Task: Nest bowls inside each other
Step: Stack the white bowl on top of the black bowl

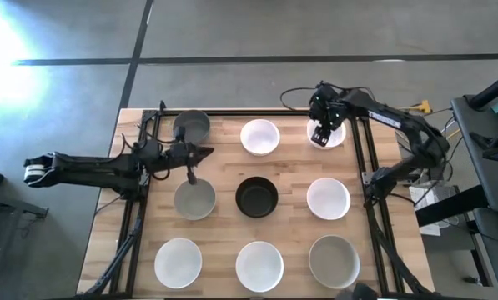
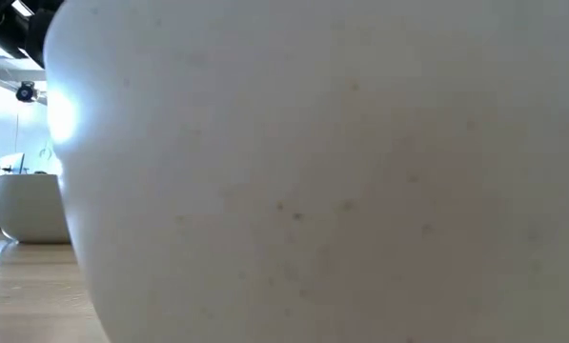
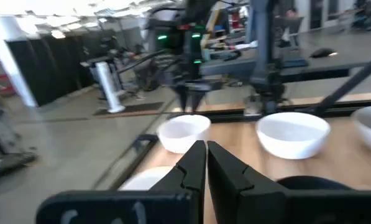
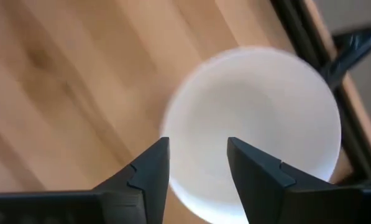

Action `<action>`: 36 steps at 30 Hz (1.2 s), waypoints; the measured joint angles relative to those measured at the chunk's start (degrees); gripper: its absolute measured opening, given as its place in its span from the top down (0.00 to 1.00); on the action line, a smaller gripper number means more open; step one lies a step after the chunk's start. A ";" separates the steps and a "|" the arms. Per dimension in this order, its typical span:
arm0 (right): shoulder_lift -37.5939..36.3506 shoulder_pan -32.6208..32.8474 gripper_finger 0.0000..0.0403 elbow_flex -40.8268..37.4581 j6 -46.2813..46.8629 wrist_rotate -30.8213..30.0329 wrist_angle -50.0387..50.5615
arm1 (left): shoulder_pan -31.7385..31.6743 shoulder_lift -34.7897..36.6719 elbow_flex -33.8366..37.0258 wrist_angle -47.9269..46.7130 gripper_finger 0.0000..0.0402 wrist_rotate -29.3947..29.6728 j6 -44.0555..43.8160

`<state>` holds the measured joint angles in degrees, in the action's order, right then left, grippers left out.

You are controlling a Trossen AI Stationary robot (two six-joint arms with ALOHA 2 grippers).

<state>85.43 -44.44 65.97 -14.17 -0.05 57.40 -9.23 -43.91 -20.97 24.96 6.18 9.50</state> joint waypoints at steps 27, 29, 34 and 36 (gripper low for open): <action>8.41 -0.20 0.68 0.01 0.68 6.08 -0.14 | 0.04 0.97 1.64 -5.04 1.00 -2.93 -0.29; 8.41 -0.10 0.68 0.00 0.70 6.05 -0.34 | 0.04 0.97 1.66 -5.11 1.00 -2.93 -0.29; 8.41 -0.03 0.68 -0.46 0.64 6.07 -1.24 | 0.04 0.97 1.66 -5.06 1.00 -2.93 -0.29; 8.41 -0.03 0.68 -1.08 0.42 6.05 -1.41 | 0.02 0.97 1.66 -5.06 1.00 -2.93 -0.29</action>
<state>93.84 -44.47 64.89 -13.75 6.00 55.98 -9.21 -42.94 -19.31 19.90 3.25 9.21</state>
